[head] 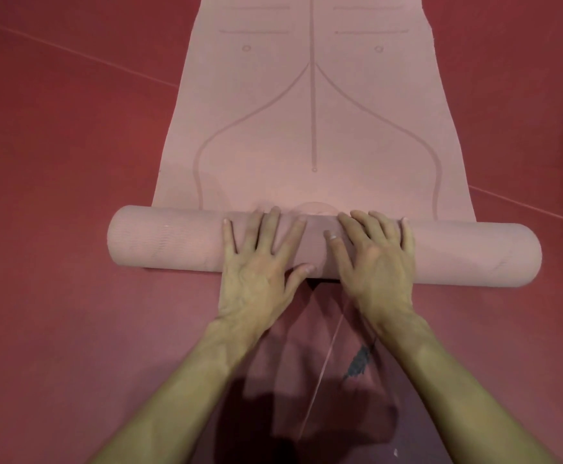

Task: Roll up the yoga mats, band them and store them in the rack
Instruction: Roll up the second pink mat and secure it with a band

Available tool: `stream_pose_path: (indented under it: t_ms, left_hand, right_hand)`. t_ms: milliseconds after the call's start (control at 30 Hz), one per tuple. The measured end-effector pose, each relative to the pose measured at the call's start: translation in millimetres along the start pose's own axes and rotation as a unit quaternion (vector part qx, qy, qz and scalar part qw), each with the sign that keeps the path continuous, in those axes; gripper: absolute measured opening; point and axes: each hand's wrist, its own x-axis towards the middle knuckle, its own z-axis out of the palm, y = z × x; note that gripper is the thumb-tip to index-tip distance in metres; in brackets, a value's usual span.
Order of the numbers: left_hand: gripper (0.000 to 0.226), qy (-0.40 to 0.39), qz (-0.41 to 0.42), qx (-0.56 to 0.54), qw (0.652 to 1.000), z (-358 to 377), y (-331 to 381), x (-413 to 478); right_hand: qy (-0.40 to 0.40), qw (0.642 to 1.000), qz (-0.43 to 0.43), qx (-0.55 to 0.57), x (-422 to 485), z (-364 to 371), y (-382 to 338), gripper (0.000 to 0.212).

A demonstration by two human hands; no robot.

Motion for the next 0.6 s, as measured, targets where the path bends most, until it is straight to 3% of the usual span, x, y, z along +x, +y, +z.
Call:
stream_pose_path:
  t_ms: [133,267,467,600]
  left_hand:
    - [0.072,-0.009,-0.01,-0.004,1.0,-2.7,1.1,1.4]
    - [0.075,-0.007,-0.009,-0.003,1.0,-4.1,1.1,-2.8]
    - [0.118,-0.05,-0.006,0.038,0.998,-9.9,-0.1,3.7]
    - [0.111,-0.033,-0.009,0.027,0.999,-8.4,-1.9,2.8]
  right_hand:
    - [-0.007,1.0,-0.009,-0.009,-2.4,-2.6,-0.4,0.059]
    - [-0.04,0.994,-0.089,-0.044,-15.2,-8.2,8.2,0.074]
    - [-0.086,0.982,-0.142,-0.092,-2.6,-15.9,19.3,0.11]
    - [-0.068,0.984,-0.139,-0.087,-3.5,-12.8,18.1,0.107]
